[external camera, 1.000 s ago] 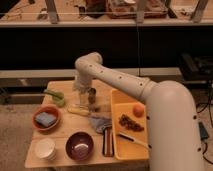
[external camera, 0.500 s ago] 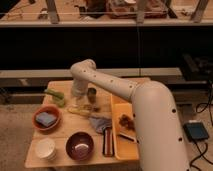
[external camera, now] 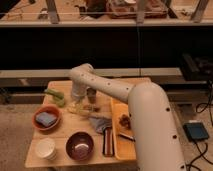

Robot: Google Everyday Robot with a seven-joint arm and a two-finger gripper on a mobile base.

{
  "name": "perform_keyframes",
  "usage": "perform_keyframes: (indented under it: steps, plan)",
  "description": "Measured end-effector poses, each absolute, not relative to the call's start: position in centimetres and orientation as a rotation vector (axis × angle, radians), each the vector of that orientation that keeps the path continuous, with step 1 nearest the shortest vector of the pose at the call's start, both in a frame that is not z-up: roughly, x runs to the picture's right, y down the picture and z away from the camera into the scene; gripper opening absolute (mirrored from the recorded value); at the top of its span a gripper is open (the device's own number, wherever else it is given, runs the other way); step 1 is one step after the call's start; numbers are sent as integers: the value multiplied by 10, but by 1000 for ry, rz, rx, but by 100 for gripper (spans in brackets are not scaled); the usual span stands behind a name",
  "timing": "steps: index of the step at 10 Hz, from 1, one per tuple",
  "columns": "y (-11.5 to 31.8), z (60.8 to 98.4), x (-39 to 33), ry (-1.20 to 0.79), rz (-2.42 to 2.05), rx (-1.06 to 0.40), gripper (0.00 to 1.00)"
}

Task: Place banana in purple bowl

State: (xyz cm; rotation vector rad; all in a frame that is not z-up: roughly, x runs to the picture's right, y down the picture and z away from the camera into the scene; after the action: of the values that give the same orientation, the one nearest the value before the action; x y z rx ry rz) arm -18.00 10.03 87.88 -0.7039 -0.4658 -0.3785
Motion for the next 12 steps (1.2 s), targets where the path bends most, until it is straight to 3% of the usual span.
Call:
perform_keyframes:
  steps: [4,10,12]
  plan:
    - [114,892,-181,-431,-347,-720,63]
    - [122,902,-178,-402,-333,-739,8]
    - [124,902,-177,-398,-333,-745,3]
